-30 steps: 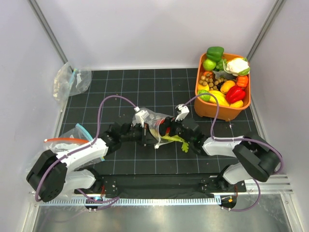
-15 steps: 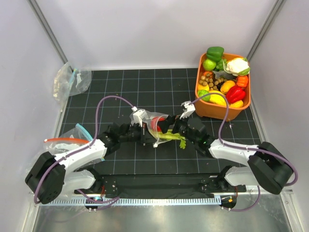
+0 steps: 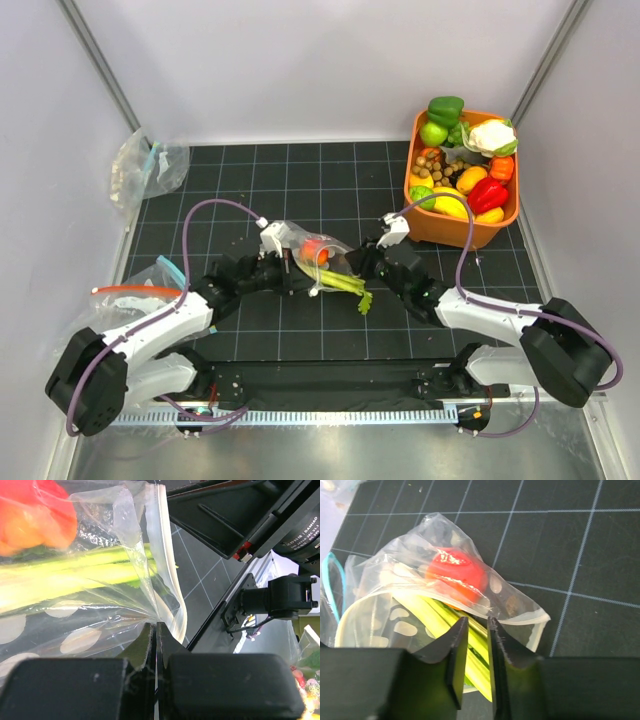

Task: Place the food in the zip-top bag and seal the zipper
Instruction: Place the fake fruit in the zipper food storage bag, then pick up the fake vegetable from the bin.

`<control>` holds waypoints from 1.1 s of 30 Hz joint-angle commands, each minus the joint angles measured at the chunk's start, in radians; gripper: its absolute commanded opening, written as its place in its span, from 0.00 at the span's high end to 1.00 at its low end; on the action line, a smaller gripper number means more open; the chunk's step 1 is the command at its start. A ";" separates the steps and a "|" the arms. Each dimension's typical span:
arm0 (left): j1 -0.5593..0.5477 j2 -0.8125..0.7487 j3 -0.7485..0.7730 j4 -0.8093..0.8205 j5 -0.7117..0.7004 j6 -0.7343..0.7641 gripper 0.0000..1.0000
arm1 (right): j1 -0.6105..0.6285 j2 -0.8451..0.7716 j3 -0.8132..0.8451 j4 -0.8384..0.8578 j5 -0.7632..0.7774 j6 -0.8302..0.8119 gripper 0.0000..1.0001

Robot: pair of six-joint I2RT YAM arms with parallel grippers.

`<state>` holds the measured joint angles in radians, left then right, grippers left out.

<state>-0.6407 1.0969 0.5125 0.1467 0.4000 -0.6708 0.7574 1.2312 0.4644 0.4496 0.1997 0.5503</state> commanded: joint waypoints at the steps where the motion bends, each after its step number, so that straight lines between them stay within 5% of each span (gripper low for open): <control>1: 0.003 0.000 0.012 0.011 0.002 0.010 1.00 | 0.000 -0.001 0.048 -0.015 0.044 0.005 0.73; 14: 0.003 0.031 0.032 -0.044 -0.049 0.031 1.00 | -0.012 -0.291 0.181 -0.384 0.474 -0.092 0.70; 19: 0.003 0.017 0.032 -0.045 -0.041 0.028 1.00 | -0.046 -0.234 0.224 -0.423 0.639 -0.081 0.45; 23: 0.003 0.003 0.029 -0.050 -0.043 0.028 1.00 | -0.118 -0.130 0.357 -0.546 0.724 -0.017 0.02; 33: 0.003 0.012 0.032 -0.059 -0.044 0.024 1.00 | -0.449 0.112 0.678 -0.742 0.615 0.048 0.00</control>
<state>-0.6411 1.1202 0.5137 0.0772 0.3580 -0.6510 0.3504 1.3029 1.0382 -0.2207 0.8055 0.5663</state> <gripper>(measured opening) 0.008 0.996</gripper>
